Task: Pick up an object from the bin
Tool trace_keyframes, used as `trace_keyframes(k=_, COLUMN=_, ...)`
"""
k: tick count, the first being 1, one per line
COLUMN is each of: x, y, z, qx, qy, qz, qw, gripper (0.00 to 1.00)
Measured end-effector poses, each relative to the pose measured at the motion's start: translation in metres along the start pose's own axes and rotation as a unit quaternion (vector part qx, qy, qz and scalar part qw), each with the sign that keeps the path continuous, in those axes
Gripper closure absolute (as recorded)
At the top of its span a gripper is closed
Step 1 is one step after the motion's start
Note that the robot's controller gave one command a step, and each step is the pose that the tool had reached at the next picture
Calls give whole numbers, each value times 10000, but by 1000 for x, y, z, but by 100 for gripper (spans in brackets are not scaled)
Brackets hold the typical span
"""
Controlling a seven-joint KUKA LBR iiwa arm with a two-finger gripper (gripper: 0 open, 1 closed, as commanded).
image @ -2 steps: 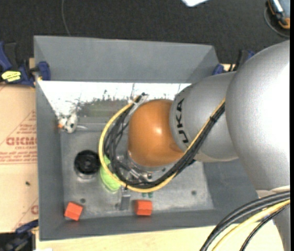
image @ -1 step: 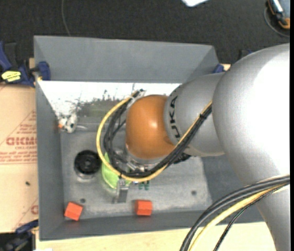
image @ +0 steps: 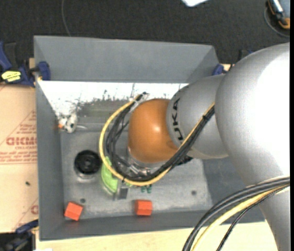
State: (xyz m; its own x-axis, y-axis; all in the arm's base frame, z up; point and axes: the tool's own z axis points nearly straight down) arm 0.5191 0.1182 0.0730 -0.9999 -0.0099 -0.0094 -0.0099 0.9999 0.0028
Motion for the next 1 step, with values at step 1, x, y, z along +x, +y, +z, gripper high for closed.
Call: trace_keyframes(k=1, x=0, y=0, z=0, qx=-1, qy=0, qz=8, qw=10000, gripper=100)
